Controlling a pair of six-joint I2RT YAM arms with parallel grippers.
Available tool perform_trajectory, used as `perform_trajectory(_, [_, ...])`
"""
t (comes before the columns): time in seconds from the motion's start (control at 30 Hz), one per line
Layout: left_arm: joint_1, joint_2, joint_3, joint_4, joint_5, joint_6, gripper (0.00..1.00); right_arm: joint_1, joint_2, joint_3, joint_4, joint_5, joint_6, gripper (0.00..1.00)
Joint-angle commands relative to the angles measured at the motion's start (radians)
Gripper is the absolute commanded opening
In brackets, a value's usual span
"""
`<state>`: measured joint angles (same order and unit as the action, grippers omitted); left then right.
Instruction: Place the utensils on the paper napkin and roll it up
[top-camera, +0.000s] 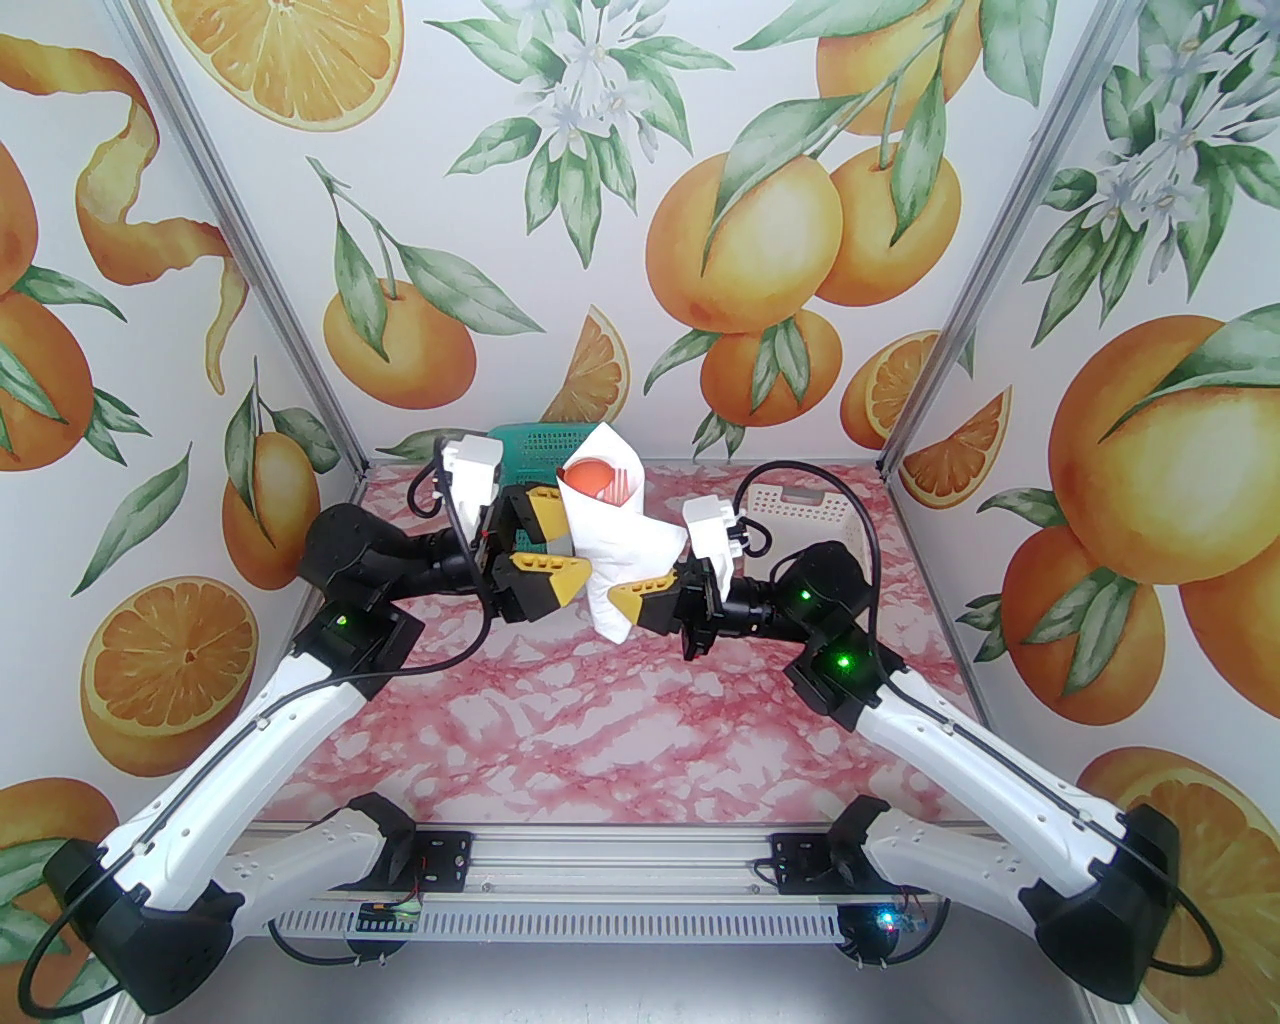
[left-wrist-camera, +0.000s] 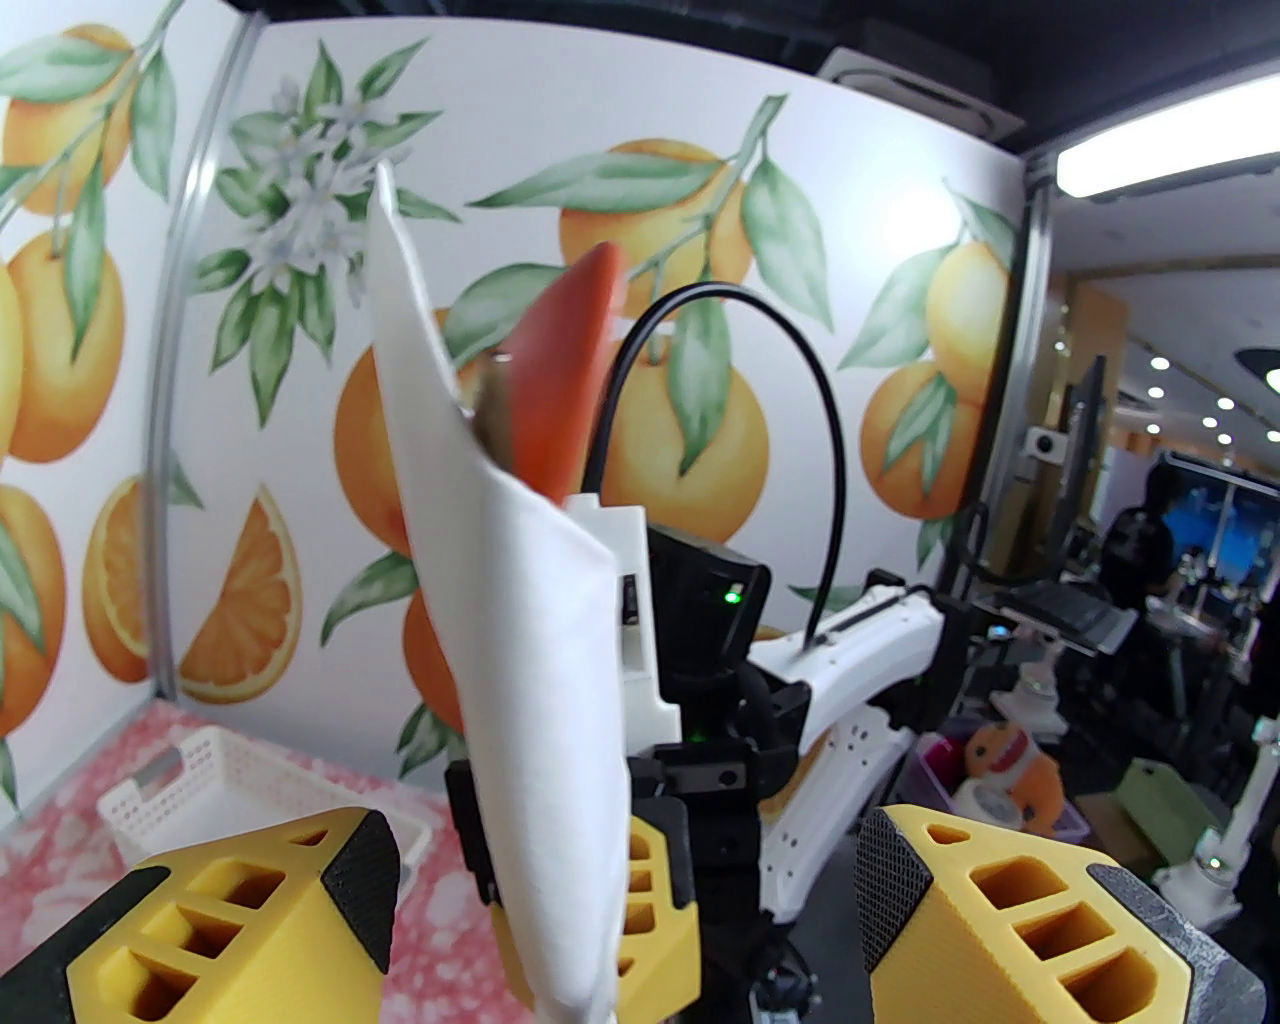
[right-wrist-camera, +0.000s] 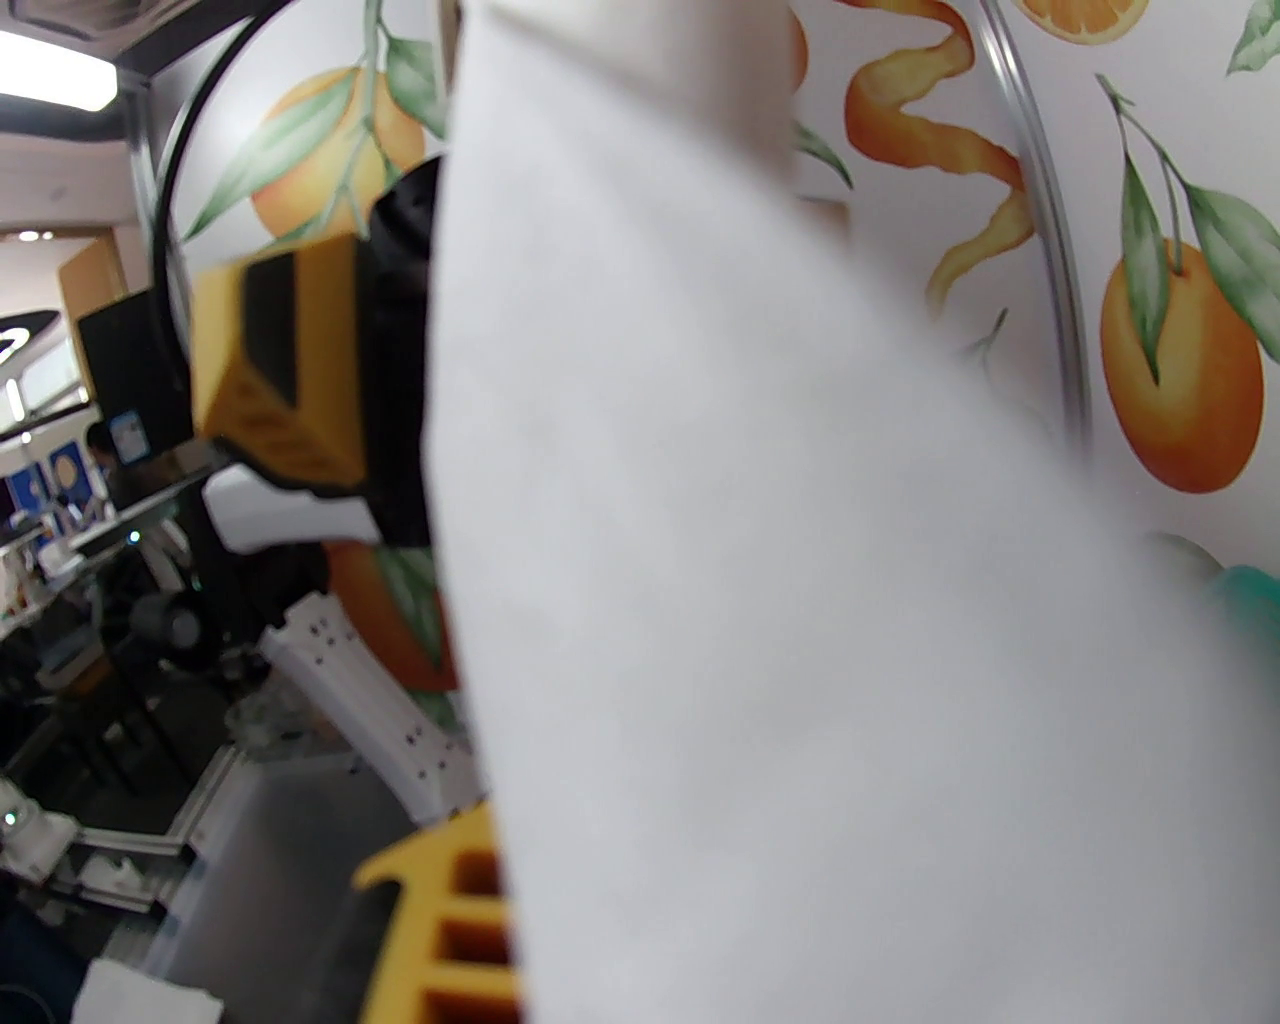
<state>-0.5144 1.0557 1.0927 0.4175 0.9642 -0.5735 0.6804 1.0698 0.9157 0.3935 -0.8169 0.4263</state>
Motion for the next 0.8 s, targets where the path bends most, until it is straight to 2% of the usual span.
perform_trajectory(0.0, [0.016, -0.014, -0.03, 0.071, 0.023, -0.04, 0.77, 0.003, -0.031, 0.026, 0.075, -0.012, 0.012, 0.0])
perform_trajectory(0.33, [0.016, 0.023, -0.071, 0.174, 0.05, -0.109, 0.62, 0.021, -0.008, 0.029, 0.12, -0.027, 0.046, 0.0])
perform_trajectory(0.77, [-0.004, 0.064, -0.076, 0.211, 0.068, -0.12, 0.5, 0.033, 0.028, 0.04, 0.15, -0.045, 0.065, 0.0])
